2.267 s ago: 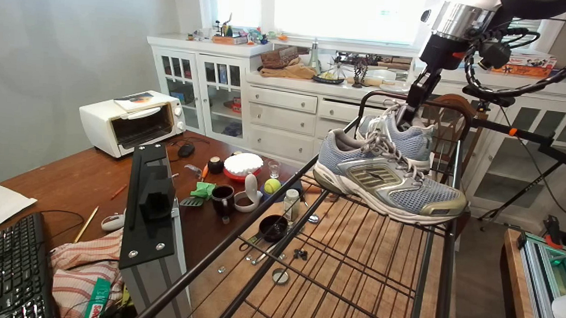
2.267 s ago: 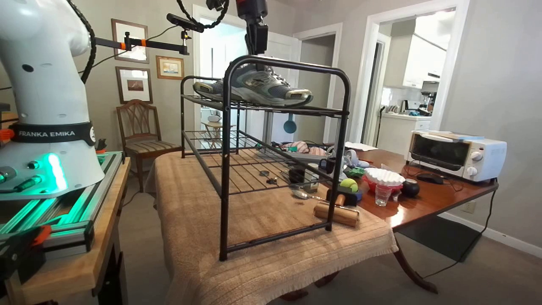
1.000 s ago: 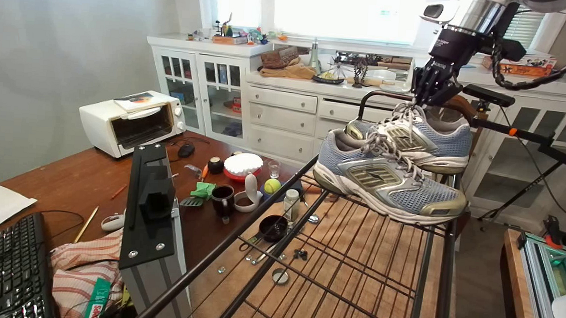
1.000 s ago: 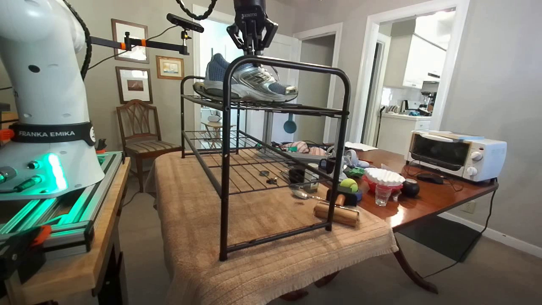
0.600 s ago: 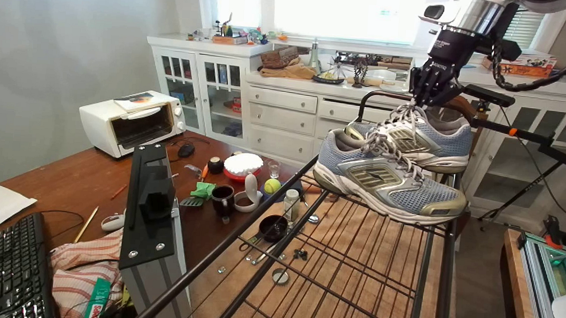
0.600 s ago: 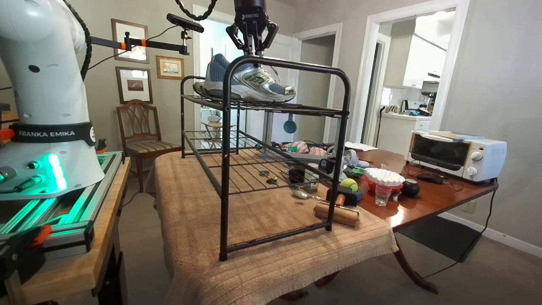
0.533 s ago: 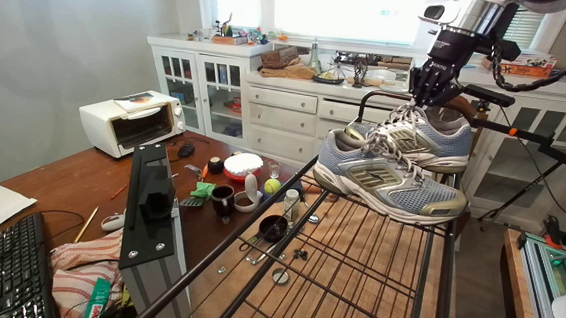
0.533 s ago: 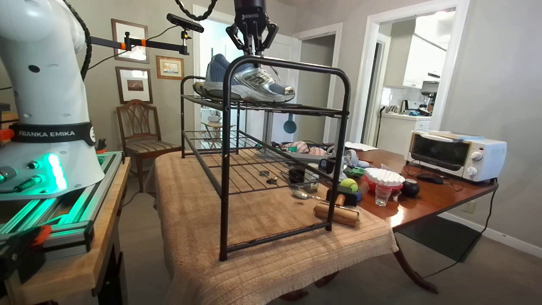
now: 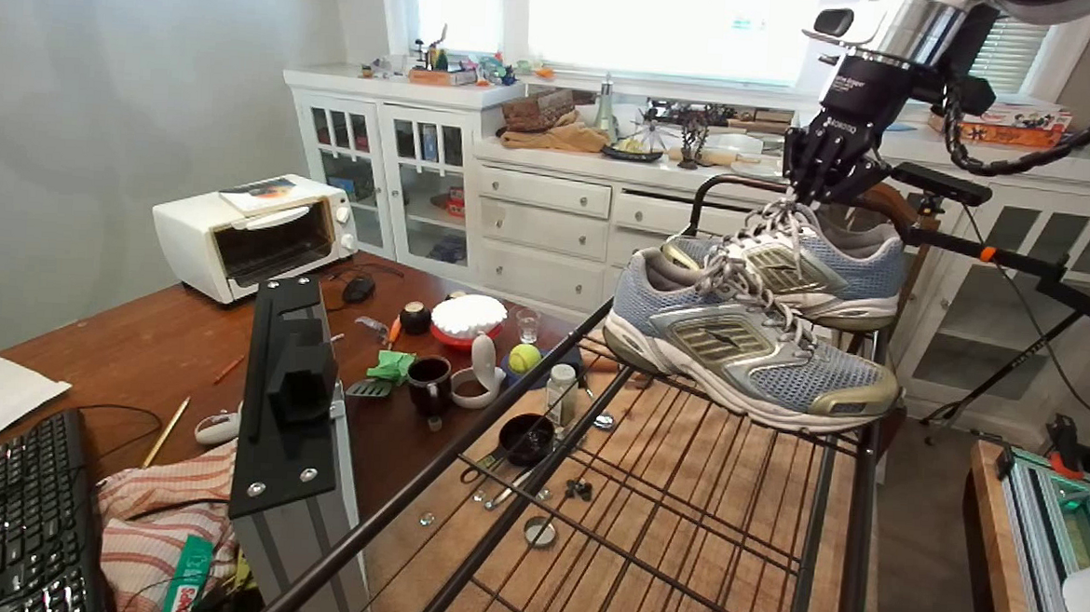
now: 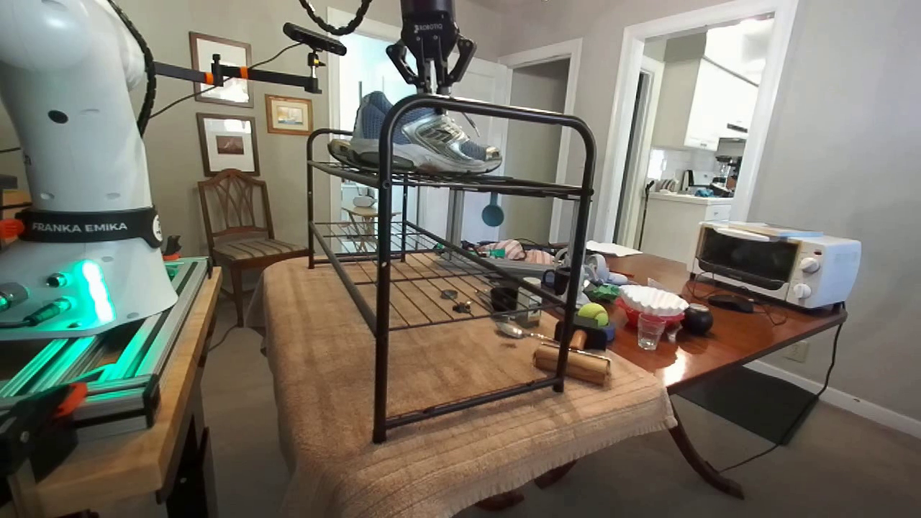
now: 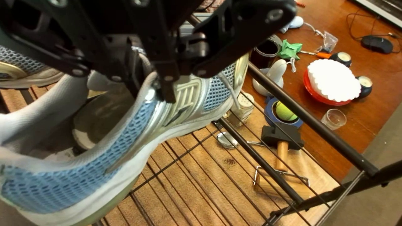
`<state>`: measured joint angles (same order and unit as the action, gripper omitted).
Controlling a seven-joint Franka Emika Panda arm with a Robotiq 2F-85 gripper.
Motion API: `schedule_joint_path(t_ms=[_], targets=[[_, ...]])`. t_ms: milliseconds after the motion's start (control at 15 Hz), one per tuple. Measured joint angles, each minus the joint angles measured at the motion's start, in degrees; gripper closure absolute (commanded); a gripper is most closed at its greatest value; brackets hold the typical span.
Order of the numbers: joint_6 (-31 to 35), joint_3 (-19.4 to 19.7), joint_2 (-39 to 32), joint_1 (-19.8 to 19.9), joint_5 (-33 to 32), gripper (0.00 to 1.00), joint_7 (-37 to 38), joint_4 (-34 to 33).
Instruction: Move the shoe on the stand
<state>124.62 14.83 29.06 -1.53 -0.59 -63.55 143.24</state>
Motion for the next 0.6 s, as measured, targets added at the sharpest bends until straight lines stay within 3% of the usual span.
schedule_joint_path(t_ms=[400, 600], targets=[[0.06, -0.5, -0.04, 0.37, 3.05, 0.06, 5.19, -1.46], [0.11, -2.25, 0.38, 1.15, 4.25, 0.0, 13.79, -1.96]])
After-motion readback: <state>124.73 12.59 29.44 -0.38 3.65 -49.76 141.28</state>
